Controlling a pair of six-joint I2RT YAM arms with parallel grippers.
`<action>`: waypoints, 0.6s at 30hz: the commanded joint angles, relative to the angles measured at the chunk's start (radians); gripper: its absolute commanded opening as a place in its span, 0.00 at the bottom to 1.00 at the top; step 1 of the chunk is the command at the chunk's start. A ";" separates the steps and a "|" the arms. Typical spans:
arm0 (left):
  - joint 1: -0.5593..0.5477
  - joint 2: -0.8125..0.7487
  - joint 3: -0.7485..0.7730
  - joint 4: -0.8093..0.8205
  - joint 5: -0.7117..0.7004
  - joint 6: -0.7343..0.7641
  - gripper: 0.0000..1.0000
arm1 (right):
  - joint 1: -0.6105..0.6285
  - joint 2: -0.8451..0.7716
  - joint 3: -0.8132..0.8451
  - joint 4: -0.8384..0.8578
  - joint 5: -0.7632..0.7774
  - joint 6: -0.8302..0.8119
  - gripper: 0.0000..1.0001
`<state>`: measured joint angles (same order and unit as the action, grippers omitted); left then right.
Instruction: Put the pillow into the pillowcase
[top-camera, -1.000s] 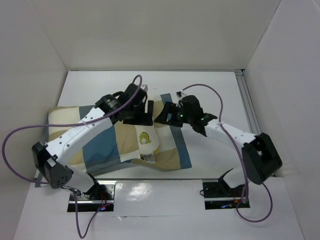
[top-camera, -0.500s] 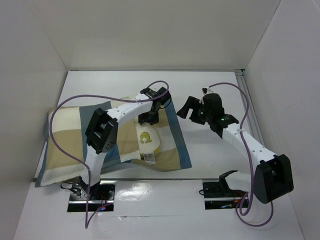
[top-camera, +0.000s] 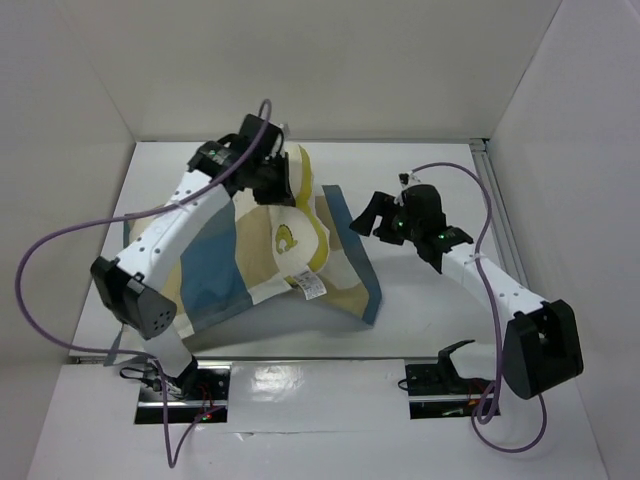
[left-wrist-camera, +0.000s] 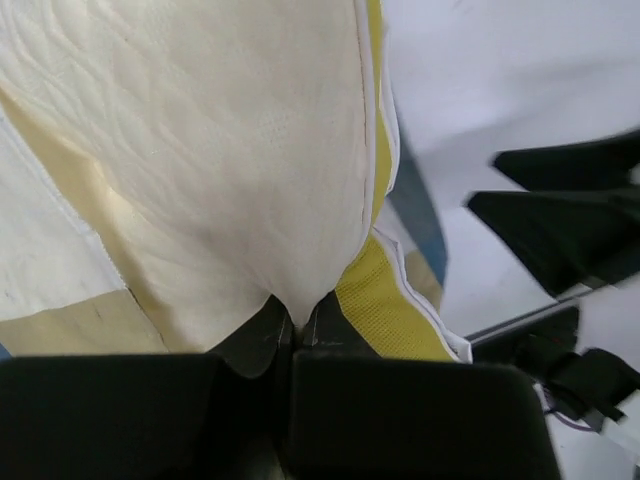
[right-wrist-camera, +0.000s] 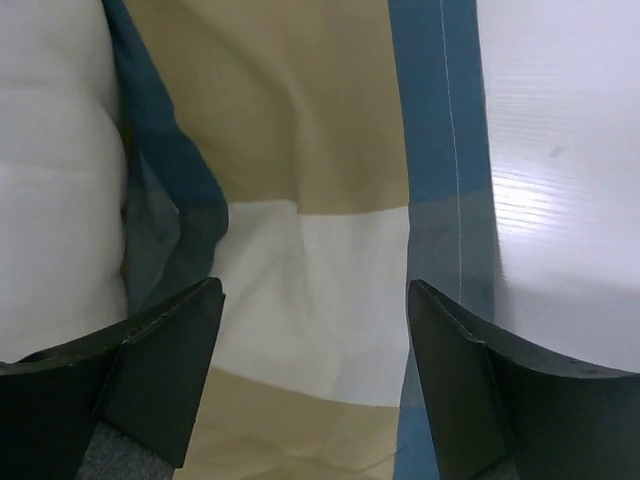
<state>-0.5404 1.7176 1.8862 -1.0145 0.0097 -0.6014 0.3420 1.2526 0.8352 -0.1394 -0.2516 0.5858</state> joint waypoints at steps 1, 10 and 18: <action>0.043 -0.078 0.008 0.080 0.180 0.083 0.00 | 0.053 0.039 0.030 0.144 -0.055 0.009 0.81; 0.103 -0.173 -0.078 0.163 0.315 0.065 0.00 | 0.221 0.215 0.096 0.302 -0.093 0.023 0.74; 0.123 -0.214 -0.087 0.185 0.393 0.075 0.00 | 0.321 0.338 0.108 0.504 -0.150 0.068 0.74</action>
<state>-0.4278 1.5742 1.7805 -0.9234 0.3073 -0.5484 0.6350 1.5654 0.8940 0.2161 -0.3779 0.6407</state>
